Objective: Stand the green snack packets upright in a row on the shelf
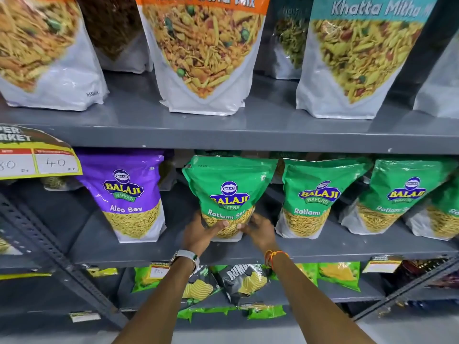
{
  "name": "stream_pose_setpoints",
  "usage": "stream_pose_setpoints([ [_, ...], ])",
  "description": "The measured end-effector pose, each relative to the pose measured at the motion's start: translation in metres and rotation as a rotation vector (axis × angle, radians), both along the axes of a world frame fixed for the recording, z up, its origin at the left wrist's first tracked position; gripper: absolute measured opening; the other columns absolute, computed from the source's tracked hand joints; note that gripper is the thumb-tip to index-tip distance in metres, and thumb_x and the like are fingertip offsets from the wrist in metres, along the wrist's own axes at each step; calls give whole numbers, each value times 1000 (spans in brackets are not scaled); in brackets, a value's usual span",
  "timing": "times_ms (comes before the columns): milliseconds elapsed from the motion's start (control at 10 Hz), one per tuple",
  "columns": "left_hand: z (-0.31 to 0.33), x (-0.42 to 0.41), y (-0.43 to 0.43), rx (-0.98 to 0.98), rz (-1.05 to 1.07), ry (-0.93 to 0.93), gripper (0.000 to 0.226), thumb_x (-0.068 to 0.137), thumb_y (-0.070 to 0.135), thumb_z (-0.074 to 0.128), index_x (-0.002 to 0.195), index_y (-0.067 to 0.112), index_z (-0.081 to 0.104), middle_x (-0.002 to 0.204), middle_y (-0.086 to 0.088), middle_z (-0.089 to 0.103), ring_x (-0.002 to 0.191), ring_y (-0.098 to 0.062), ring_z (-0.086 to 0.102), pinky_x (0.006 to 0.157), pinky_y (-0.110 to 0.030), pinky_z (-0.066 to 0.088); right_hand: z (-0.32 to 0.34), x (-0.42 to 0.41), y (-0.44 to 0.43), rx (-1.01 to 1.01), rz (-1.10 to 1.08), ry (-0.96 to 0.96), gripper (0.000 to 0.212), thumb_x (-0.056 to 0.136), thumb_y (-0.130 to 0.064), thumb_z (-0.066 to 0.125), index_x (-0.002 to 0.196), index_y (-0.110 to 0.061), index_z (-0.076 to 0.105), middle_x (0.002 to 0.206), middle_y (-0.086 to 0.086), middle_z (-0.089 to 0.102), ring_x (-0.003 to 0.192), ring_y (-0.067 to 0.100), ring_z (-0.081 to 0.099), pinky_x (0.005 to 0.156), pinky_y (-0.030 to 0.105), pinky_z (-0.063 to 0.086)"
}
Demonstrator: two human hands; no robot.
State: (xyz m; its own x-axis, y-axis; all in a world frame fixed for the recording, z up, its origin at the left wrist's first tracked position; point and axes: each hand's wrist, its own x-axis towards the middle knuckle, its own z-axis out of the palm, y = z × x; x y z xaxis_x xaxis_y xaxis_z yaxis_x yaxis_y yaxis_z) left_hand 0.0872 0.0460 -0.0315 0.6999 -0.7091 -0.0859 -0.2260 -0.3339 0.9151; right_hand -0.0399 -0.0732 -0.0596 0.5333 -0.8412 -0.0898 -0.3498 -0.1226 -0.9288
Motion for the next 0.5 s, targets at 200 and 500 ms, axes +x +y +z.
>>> stream_pose_setpoints([
  [200,-1,0,4,-160,-5,99,118,48,57,77,144,25,15,131,4,52,119,-15,51,97,-37,46,24,-9,18,-76,-48,40,66,72,-33,74,129,-10,49,132,10,57,123,24,51,100,42,45],
  [500,57,-56,24,-548,262,-718,36,95,34,34,104,8,57,99,-16,65,95,-25,53,83,-35,42,110,-49,58,-739,-76,-32,31,89,-33,55,70,-9,64,71,11,66,64,22,58,56,31,44],
])
